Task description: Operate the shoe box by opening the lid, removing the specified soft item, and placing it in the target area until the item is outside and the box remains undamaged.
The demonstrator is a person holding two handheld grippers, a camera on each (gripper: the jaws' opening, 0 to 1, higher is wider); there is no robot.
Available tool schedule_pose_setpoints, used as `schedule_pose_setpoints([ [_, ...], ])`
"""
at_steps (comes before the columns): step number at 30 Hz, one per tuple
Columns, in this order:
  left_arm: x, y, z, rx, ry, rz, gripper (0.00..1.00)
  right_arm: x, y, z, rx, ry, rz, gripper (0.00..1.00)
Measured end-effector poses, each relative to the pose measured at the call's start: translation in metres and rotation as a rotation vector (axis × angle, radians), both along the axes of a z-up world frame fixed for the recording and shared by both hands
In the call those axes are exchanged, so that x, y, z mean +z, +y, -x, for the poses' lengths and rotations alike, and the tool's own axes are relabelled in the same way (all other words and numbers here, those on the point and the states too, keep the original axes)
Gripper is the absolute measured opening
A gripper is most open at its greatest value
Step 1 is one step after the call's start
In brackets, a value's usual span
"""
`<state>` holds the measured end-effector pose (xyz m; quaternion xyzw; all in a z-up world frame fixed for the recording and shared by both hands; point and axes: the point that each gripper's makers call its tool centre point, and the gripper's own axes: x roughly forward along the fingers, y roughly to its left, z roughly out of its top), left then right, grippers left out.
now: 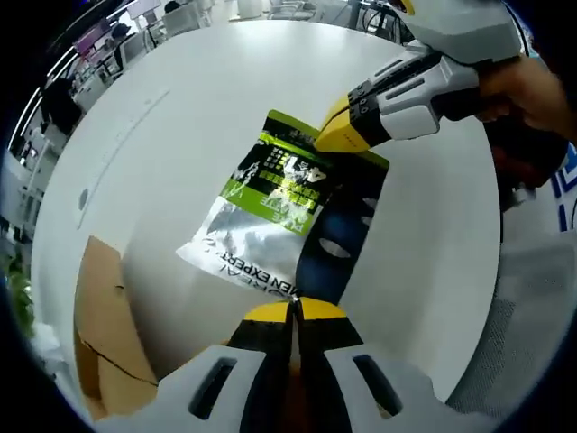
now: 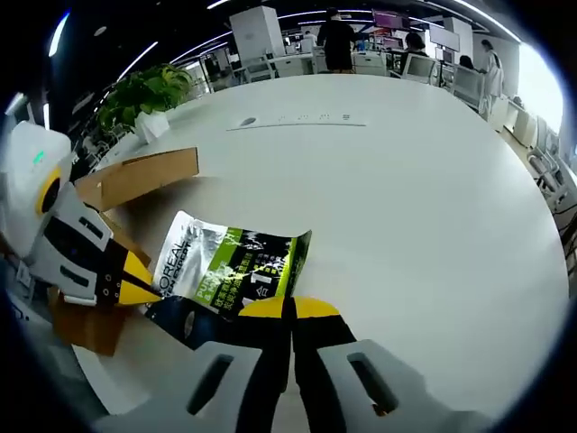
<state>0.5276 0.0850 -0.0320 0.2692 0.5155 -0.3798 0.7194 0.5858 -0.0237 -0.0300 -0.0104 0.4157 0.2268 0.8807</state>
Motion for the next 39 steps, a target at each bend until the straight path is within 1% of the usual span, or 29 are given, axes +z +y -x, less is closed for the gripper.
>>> schedule_pose_setpoints([
  [2,-0.001,0.000,-0.001,0.007,-0.001,0.001,0.00,-0.003,-0.001,-0.001,0.014,-0.009,0.017,0.00],
  [6,-0.002,-0.001,-0.004,0.013,-0.010,0.005,0.00,-0.004,-0.005,-0.003,0.009,-0.014,0.015,0.00],
  [8,-0.002,-0.002,-0.005,0.050,0.002,0.018,0.00,-0.004,-0.006,-0.003,0.014,-0.019,0.018,0.01],
  [10,-0.002,-0.002,-0.005,0.044,0.001,0.020,0.00,-0.005,-0.007,-0.004,0.021,-0.028,0.020,0.02],
  [12,-0.002,-0.003,-0.004,0.020,-0.012,0.018,0.00,-0.005,-0.007,-0.005,0.025,-0.032,0.020,0.03],
  [16,0.003,-0.003,-0.002,0.007,-0.022,0.018,0.02,-0.004,-0.010,-0.006,0.035,-0.044,0.041,0.04],
  [19,0.008,-0.001,-0.004,-0.005,-0.054,0.004,0.02,-0.002,-0.013,-0.004,0.050,-0.050,0.062,0.05],
  [21,0.012,0.000,-0.005,-0.004,-0.071,0.009,0.04,-0.001,-0.017,-0.004,0.050,-0.060,0.076,0.06],
  [24,0.021,0.000,-0.006,0.004,-0.092,0.027,0.10,0.004,-0.020,-0.005,0.047,-0.068,0.076,0.08],
  [26,0.026,0.000,-0.005,0.007,-0.102,0.036,0.11,0.008,-0.022,-0.005,0.051,-0.081,0.083,0.09],
  [28,0.033,0.000,-0.005,0.027,-0.113,0.065,0.12,0.015,-0.023,-0.004,0.053,-0.093,0.080,0.10],
  [32,0.045,0.000,-0.003,0.049,-0.127,0.107,0.16,0.026,-0.020,0.001,0.072,-0.116,0.085,0.13],
  [35,0.053,0.000,0.001,0.087,-0.123,0.167,0.20,0.032,-0.017,0.005,0.083,-0.126,0.079,0.14],
  [39,0.060,0.007,0.004,0.112,-0.134,0.185,0.23,0.038,-0.012,0.012,0.103,-0.133,0.082,0.16],
])
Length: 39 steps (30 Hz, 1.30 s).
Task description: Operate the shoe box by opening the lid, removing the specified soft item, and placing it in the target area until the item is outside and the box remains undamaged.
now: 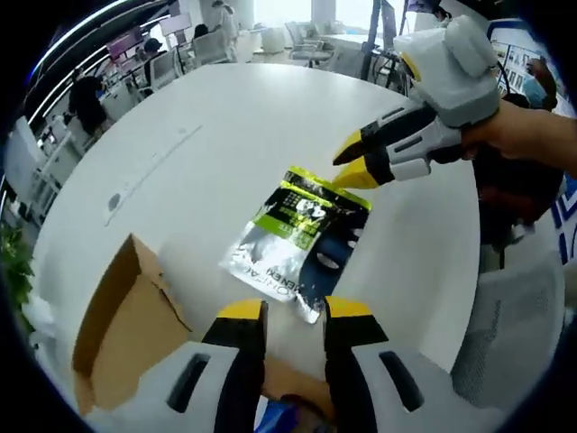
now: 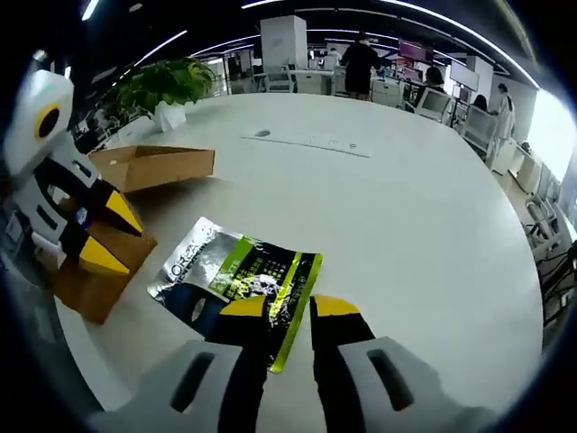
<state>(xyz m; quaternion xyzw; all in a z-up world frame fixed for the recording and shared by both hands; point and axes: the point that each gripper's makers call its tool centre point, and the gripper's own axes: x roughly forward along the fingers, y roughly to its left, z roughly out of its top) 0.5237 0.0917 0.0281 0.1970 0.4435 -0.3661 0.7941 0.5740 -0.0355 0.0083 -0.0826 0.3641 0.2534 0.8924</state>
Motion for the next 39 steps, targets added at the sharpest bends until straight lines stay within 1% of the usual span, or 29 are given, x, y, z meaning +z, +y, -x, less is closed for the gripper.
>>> schedule_pose_setpoints([
  [3,0.009,0.008,0.003,0.015,-0.022,0.019,0.25,0.008,0.006,0.006,0.013,-0.006,-0.007,0.19],
  [6,0.016,0.019,0.004,0.040,-0.035,0.038,0.26,0.015,0.014,0.009,0.050,-0.019,-0.001,0.22],
  [8,0.019,0.025,0.007,0.059,-0.035,0.051,0.26,0.022,0.017,0.011,0.061,-0.027,0.003,0.24],
  [9,0.022,0.026,0.007,0.066,-0.044,0.066,0.25,0.024,0.019,0.011,0.066,-0.028,0.000,0.24],
  [12,0.028,0.032,0.010,0.097,-0.048,0.088,0.26,0.034,0.027,0.014,0.080,-0.027,-0.017,0.25],
  [15,0.032,0.037,0.016,0.115,-0.047,0.109,0.27,0.043,0.035,0.017,0.092,-0.038,-0.023,0.26],
  [19,0.037,0.047,0.021,0.145,-0.053,0.133,0.28,0.053,0.048,0.022,0.109,-0.045,-0.043,0.28],
  [21,0.039,0.054,0.025,0.165,-0.053,0.146,0.29,0.055,0.057,0.026,0.126,-0.043,-0.052,0.29],
  [26,0.042,0.078,0.033,0.209,-0.063,0.155,0.32,0.056,0.074,0.035,0.140,-0.029,-0.073,0.31],
  [29,0.044,0.095,0.037,0.252,-0.070,0.167,0.33,0.059,0.086,0.040,0.156,-0.021,-0.090,0.33],
  [31,0.048,0.107,0.039,0.276,-0.081,0.175,0.33,0.060,0.095,0.044,0.178,-0.018,-0.096,0.35],
  [33,0.050,0.115,0.040,0.293,-0.089,0.181,0.33,0.061,0.103,0.046,0.200,-0.016,-0.096,0.38],
  [39,0.060,0.158,0.048,0.351,-0.122,0.165,0.36,0.066,0.124,0.053,0.247,-0.009,-0.107,0.41],
])
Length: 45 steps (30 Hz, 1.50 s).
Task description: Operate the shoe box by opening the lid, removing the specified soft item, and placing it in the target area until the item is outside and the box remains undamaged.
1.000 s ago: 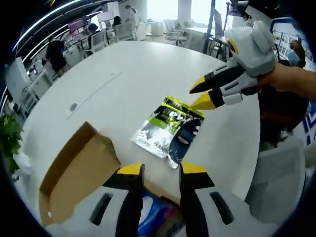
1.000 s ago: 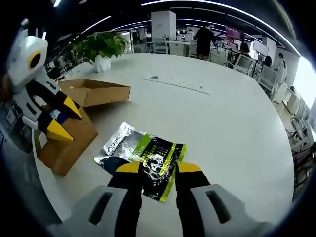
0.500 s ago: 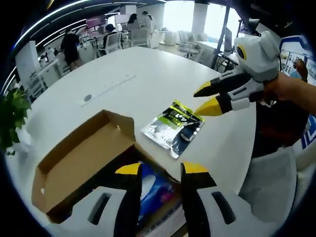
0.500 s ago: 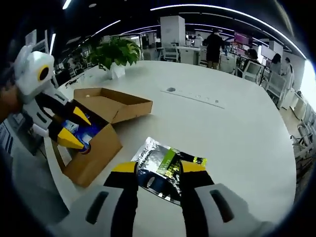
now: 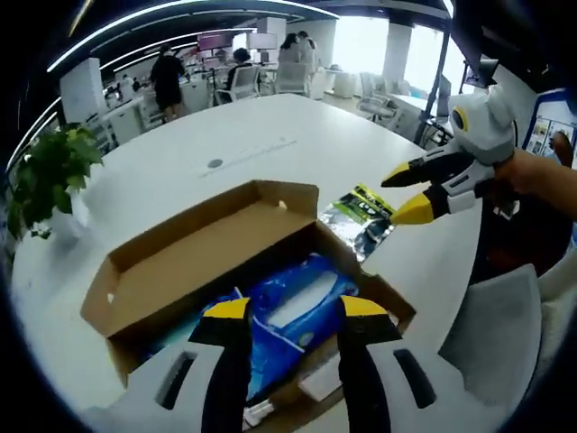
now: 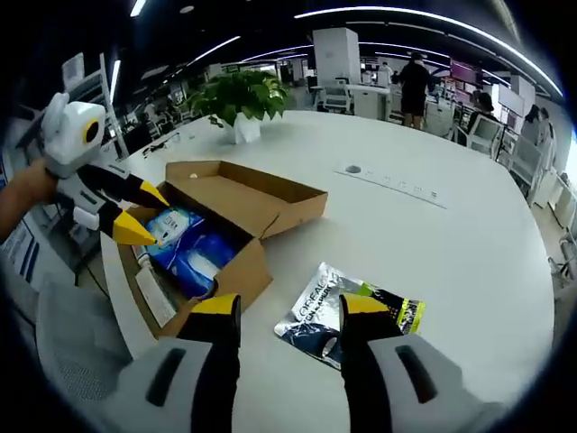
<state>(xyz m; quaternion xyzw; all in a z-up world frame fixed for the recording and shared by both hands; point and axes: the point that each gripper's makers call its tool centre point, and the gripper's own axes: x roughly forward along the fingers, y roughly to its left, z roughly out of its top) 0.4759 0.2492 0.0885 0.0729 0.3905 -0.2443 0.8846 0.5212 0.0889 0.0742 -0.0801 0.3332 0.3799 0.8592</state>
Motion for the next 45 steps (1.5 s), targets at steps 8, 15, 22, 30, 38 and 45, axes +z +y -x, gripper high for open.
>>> schedule_pose_setpoints([
  [8,0.004,0.048,0.011,0.086,-0.005,-0.015,0.39,0.006,0.026,0.007,0.048,0.009,-0.022,0.45],
  [15,0.002,0.087,0.023,0.180,-0.006,-0.020,0.40,0.008,0.049,0.011,0.083,0.012,-0.032,0.44],
  [22,-0.002,0.115,0.030,0.245,-0.006,-0.020,0.39,0.005,0.070,0.016,0.113,0.017,-0.035,0.42],
  [30,-0.006,0.137,0.038,0.297,-0.001,-0.025,0.39,0.001,0.094,0.025,0.150,0.031,-0.044,0.41],
  [38,-0.018,0.153,0.048,0.334,0.020,-0.033,0.36,-0.011,0.115,0.035,0.199,0.036,-0.021,0.39],
  [45,-0.028,0.165,0.051,0.366,0.032,-0.030,0.32,-0.019,0.130,0.039,0.231,0.033,-0.009,0.36],
])
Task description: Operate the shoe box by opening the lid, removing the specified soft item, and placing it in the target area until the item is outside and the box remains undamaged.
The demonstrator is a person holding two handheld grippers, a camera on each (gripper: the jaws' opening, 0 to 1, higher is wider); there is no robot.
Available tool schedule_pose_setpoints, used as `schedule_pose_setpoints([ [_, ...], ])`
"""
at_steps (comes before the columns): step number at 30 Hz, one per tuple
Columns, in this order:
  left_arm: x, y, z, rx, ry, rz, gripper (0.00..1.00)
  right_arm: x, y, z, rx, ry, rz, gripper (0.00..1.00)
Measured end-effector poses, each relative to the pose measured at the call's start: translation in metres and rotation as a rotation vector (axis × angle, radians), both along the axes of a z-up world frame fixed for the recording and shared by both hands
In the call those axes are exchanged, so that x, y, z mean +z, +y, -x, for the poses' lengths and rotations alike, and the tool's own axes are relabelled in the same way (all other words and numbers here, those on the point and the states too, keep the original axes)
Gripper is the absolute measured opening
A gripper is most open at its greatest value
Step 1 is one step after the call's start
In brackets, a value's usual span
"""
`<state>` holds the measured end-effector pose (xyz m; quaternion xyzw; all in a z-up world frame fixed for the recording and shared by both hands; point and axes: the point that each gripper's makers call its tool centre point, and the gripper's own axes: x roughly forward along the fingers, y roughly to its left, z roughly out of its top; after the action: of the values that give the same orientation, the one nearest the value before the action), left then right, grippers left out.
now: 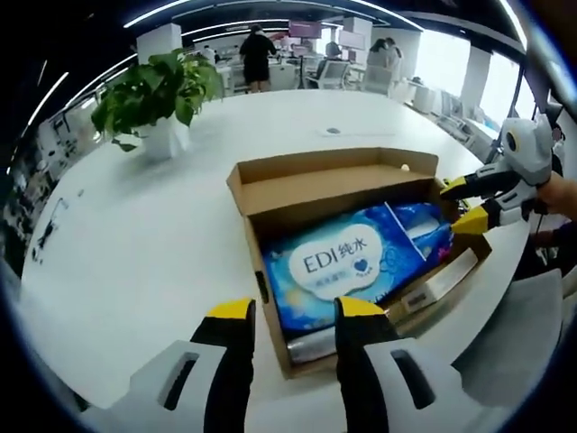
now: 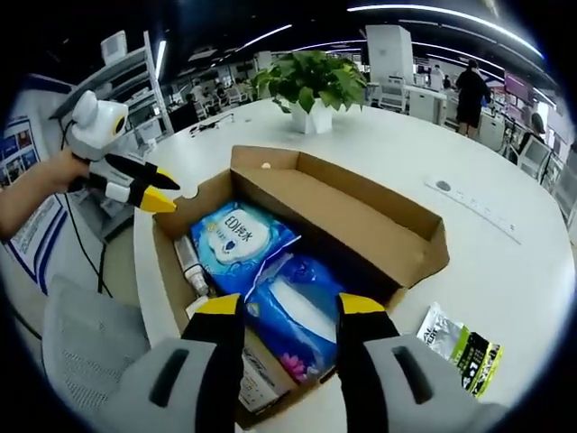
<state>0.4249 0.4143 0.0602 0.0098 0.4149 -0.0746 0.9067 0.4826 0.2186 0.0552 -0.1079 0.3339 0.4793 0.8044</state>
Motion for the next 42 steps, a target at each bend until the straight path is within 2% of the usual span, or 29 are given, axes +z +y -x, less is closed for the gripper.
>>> schedule_pose_setpoints([
  [10,-0.014,0.014,0.008,0.075,0.014,0.029,0.19,-0.007,0.029,-0.003,0.004,0.015,-0.037,0.28],
  [15,-0.021,0.016,0.012,0.102,0.029,0.063,0.15,-0.014,0.040,-0.003,0.004,0.030,-0.034,0.26],
  [20,-0.023,0.014,0.017,0.117,0.034,0.078,0.05,-0.025,0.049,0.000,0.012,0.055,-0.017,0.24],
  [32,-0.024,0.012,0.020,0.135,0.047,0.095,0.05,-0.045,0.063,-0.001,0.009,0.086,0.011,0.12],
  [36,-0.025,0.012,0.020,0.135,0.052,0.093,0.05,-0.043,0.066,0.003,-0.010,0.107,-0.009,0.05],
  [38,-0.025,0.012,0.020,0.140,0.056,0.103,0.05,-0.042,0.066,0.002,-0.004,0.081,0.002,0.03],
  [42,-0.025,0.013,0.019,0.153,0.059,0.121,0.05,-0.036,0.066,0.003,-0.025,0.090,-0.010,0.01],
])
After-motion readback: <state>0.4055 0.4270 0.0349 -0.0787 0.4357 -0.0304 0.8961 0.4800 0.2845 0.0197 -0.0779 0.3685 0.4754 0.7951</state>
